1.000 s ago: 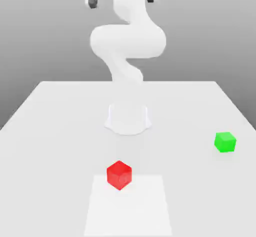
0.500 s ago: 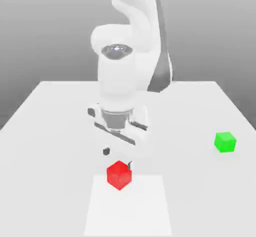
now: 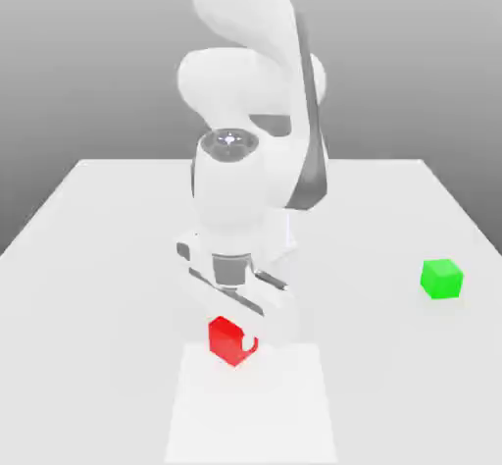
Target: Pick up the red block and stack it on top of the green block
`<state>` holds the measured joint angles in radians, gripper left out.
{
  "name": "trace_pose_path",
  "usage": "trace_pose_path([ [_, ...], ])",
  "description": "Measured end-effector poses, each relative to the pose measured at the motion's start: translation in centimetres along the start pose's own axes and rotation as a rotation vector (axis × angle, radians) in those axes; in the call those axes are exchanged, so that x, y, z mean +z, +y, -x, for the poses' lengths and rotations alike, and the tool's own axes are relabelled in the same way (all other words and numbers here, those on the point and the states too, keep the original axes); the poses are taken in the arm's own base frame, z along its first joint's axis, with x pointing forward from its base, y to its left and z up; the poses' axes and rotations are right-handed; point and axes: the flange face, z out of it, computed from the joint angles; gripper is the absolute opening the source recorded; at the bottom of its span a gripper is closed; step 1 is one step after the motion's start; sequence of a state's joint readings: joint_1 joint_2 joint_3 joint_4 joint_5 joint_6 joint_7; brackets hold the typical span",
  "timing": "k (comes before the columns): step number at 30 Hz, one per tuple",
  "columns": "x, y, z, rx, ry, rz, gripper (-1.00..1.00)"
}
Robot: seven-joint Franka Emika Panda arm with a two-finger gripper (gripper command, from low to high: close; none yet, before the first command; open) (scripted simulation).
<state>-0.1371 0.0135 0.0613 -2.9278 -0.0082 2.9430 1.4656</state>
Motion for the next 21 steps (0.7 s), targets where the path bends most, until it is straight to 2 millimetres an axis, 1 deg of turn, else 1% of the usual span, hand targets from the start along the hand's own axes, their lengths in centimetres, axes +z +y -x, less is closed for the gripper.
trace_pose_path([
  [3,-2.3,0.1,0.2,-0.005,0.000,0.000,-1.00],
  [4,-2.7,-0.1,1.4,-0.054,0.000,0.000,-1.00],
  [6,-3.3,-0.4,4.8,-0.187,0.000,-0.001,-1.00],
  [8,-3.8,-0.5,8.9,-0.340,0.000,-0.002,-1.00],
  [11,-4.4,0.5,15.1,-0.579,0.000,-0.004,-1.00],
  [13,-4.8,1.8,19.3,-0.739,-0.001,-0.004,-1.00],
  [16,-5.3,4.8,25.1,-0.980,-0.001,-0.005,-1.00],
  [18,-5.7,7.5,28.8,-1.141,-0.002,-0.004,-1.00],
  [21,-6.2,12.4,33.5,-1.383,-0.002,-0.002,-1.00],
])
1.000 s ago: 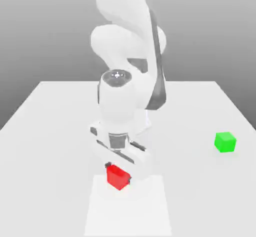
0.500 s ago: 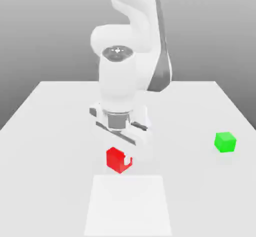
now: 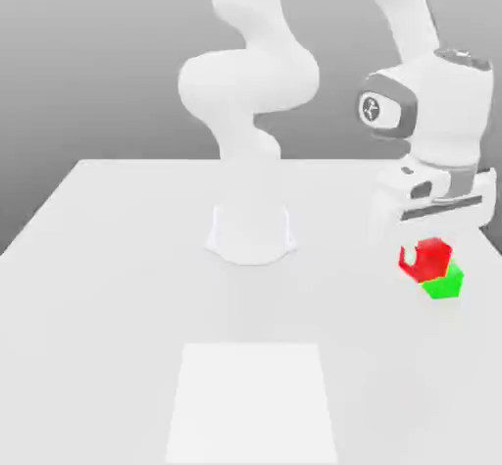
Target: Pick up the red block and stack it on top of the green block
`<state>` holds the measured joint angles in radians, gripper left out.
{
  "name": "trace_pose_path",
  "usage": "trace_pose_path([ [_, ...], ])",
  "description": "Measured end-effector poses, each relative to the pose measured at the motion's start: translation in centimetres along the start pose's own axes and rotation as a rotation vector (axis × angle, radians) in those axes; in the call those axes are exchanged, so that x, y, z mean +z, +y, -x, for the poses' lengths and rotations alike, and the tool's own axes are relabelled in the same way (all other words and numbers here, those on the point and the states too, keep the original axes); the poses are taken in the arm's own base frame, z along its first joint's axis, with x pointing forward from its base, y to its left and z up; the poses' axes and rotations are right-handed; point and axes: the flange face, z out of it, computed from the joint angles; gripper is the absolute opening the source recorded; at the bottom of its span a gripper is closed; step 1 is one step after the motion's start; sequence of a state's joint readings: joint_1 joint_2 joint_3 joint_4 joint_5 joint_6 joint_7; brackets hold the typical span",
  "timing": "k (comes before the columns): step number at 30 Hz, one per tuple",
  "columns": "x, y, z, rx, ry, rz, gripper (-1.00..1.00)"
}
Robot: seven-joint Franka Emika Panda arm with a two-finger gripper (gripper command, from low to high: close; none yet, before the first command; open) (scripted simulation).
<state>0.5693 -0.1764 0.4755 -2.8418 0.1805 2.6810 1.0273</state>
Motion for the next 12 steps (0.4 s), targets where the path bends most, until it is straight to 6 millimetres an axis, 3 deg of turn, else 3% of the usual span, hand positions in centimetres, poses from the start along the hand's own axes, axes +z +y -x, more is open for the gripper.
trace_pose_path([
  [2,-0.1,-1.7,3.7,-0.143,-0.001,0.001,-1.00],
  [3,0.4,-2.1,4.5,-0.174,0.000,0.002,-1.00],
  [9,5.5,-2.4,5.2,-0.201,0.002,0.003,-1.00],
  [10,6.0,-2.4,5.3,-0.203,0.000,0.002,1.00],
  [12,6.0,-2.4,5.3,-0.203,0.000,0.002,1.00],
])
